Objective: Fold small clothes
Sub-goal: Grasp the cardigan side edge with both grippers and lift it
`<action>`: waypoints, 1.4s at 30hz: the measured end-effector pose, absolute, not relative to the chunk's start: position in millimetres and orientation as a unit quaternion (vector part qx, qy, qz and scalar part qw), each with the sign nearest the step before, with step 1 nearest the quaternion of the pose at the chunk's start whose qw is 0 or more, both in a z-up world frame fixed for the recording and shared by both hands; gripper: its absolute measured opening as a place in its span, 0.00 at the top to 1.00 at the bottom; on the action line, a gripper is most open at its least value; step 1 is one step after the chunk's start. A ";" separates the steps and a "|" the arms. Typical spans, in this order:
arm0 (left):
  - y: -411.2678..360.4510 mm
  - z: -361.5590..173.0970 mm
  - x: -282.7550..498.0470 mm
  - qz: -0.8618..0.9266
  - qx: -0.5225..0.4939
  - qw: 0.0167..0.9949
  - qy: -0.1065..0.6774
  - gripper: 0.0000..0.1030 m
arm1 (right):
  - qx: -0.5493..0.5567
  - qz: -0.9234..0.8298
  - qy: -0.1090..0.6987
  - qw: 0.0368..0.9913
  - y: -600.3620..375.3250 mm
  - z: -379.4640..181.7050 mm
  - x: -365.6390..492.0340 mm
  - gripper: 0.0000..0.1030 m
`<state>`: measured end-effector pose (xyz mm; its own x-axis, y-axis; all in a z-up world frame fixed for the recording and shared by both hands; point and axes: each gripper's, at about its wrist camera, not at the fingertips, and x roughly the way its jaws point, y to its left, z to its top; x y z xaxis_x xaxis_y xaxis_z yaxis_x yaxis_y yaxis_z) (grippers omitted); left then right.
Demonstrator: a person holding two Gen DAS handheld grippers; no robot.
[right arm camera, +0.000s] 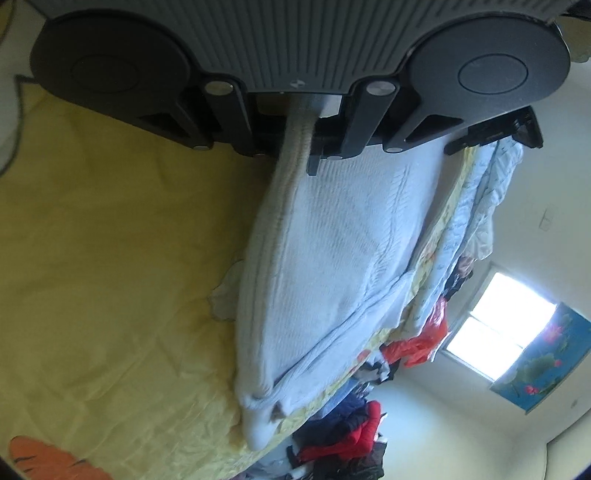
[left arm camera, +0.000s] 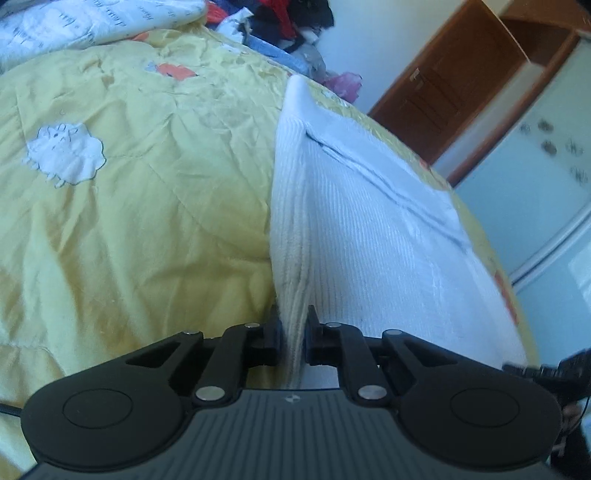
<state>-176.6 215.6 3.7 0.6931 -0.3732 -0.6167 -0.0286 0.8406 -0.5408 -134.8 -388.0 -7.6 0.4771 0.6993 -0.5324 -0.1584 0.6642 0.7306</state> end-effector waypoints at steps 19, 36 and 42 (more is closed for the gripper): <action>224.9 6.5 -172.9 -0.064 -0.264 0.889 0.368 0.90 | 0.312 0.266 0.421 0.809 -401.9 -3.8 -144.4 0.78; 213.3 23.3 -144.5 -0.126 -0.237 0.878 0.396 0.89 | 0.330 0.323 0.375 0.804 -399.6 32.7 -120.6 0.87; 246.6 60.2 -94.7 -0.168 -0.341 0.869 0.316 0.89 | 0.382 0.346 0.304 0.801 -407.3 58.2 -57.7 0.87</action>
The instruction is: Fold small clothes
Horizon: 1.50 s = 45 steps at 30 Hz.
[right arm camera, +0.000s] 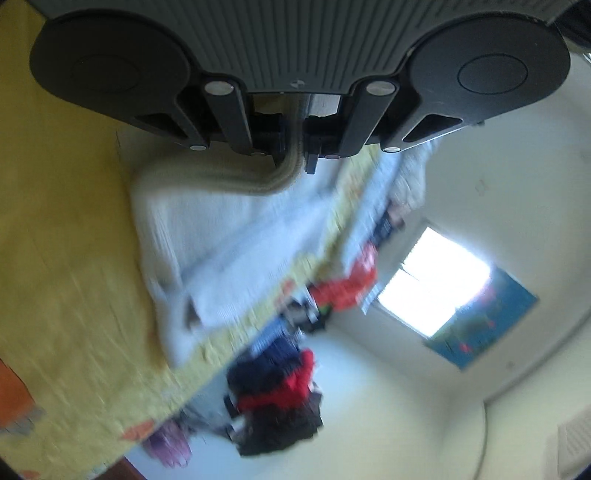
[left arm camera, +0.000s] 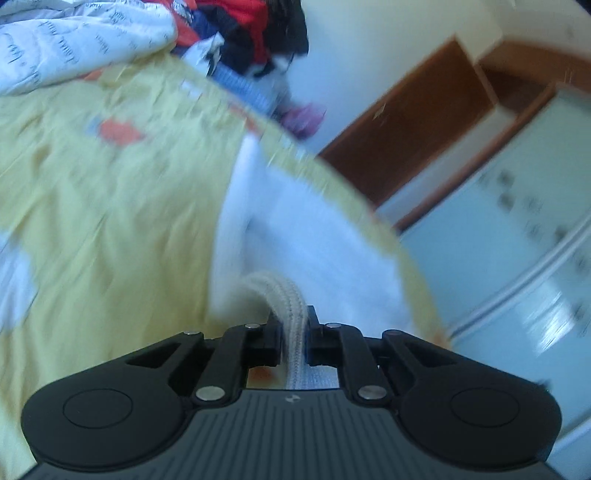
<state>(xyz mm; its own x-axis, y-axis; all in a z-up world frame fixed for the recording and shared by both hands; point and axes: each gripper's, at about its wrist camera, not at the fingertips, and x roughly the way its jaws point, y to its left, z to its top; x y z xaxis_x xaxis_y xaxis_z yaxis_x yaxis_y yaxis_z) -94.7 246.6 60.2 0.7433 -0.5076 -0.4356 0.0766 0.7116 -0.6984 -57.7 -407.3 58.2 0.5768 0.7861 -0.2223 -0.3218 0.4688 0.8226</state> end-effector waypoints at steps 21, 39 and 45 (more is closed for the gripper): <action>233.2 35.5 237.5 -0.094 -0.426 0.839 0.324 0.56 | 0.492 0.176 0.342 0.781 -403.6 -14.2 250.4 0.64; 237.6 33.6 64.4 -0.033 -0.432 0.877 0.208 0.11 | 0.427 0.201 0.251 0.845 -439.7 44.4 96.0 0.33; 208.6 10.9 20.8 -0.030 -0.444 0.869 0.215 0.11 | 0.457 0.162 0.319 0.814 -424.7 -11.3 35.9 0.34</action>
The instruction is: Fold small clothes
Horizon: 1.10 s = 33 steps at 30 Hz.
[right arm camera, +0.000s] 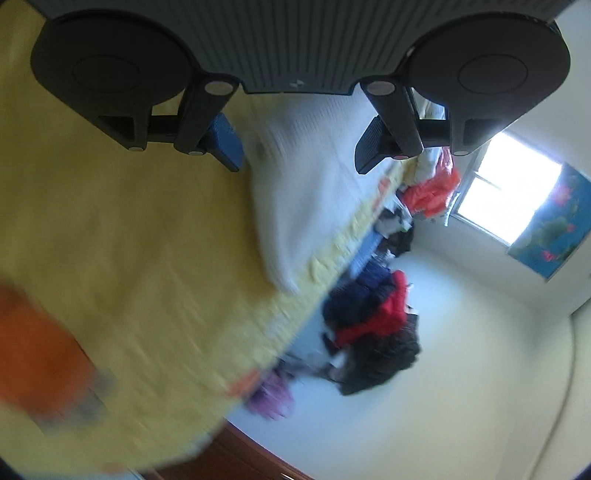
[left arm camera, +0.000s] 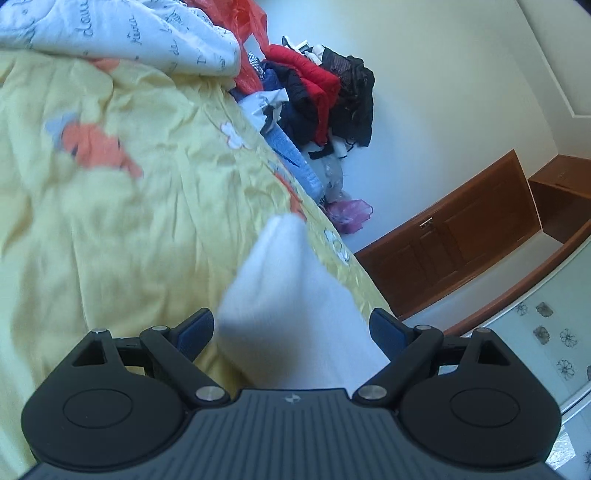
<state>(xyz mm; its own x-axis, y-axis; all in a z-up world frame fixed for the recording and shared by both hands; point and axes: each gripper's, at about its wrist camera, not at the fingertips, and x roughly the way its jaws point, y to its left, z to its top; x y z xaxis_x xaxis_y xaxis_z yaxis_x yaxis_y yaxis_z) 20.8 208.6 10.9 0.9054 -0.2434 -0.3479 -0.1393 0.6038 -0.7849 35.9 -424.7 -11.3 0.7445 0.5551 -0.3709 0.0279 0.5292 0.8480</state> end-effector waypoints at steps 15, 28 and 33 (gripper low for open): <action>157.3 5.2 66.7 0.015 -0.390 0.880 0.272 0.01 | 0.411 0.119 0.330 0.841 -331.0 -14.5 104.3 0.54; 161.0 38.5 5.3 -0.058 -0.360 0.885 0.289 0.80 | 0.347 0.198 0.288 0.870 -349.6 45.0 45.8 0.75; 158.8 38.8 -74.7 -0.094 -0.357 0.872 0.321 0.79 | 0.352 0.219 0.316 0.853 -388.3 43.7 -30.0 0.75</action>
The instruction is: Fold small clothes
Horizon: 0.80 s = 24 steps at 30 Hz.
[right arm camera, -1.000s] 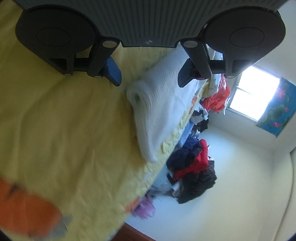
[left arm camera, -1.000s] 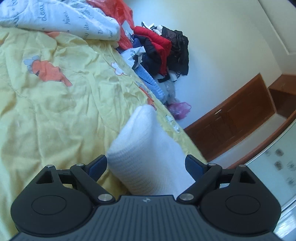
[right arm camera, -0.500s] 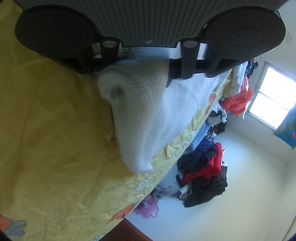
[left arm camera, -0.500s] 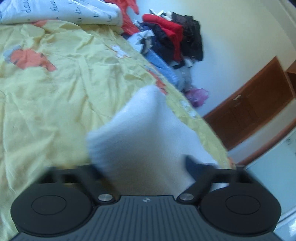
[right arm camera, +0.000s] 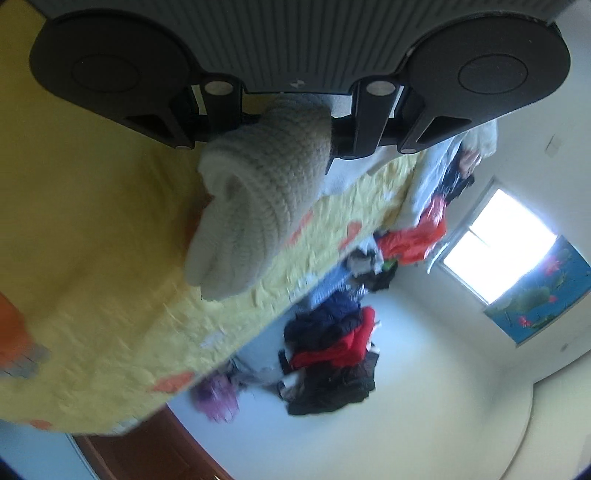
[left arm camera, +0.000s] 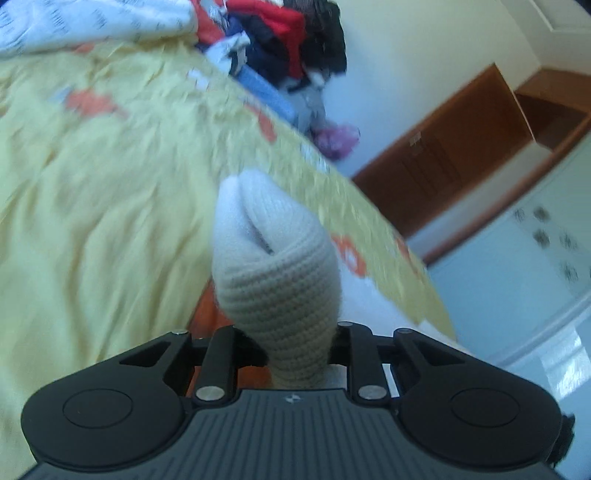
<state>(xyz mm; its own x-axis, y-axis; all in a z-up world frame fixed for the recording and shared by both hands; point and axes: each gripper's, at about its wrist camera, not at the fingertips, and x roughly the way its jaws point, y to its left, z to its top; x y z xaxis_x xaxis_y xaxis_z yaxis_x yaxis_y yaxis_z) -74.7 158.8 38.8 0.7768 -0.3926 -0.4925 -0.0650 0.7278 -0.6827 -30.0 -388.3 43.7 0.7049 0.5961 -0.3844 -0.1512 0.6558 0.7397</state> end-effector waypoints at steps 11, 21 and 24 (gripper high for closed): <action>193.4 49.8 -123.6 -0.007 -0.239 0.914 0.327 0.18 | 0.379 0.111 0.324 0.860 -461.1 34.7 -61.6 0.31; 166.0 80.1 20.3 -0.043 -0.143 0.933 0.328 0.16 | 0.146 0.149 0.359 0.910 -394.6 56.1 95.2 0.31; 151.4 65.5 78.5 -0.078 -0.151 0.911 0.375 0.16 | 0.106 0.173 0.379 0.903 -367.6 50.2 127.4 0.31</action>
<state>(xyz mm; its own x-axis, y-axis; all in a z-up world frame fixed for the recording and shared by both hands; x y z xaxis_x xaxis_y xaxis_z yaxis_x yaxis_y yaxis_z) 78.5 151.4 65.5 0.7063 -0.2549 -0.6604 0.0290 0.9425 -0.3328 127.4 -367.6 50.2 0.6528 0.3925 -0.6479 -0.2310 0.9177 0.3232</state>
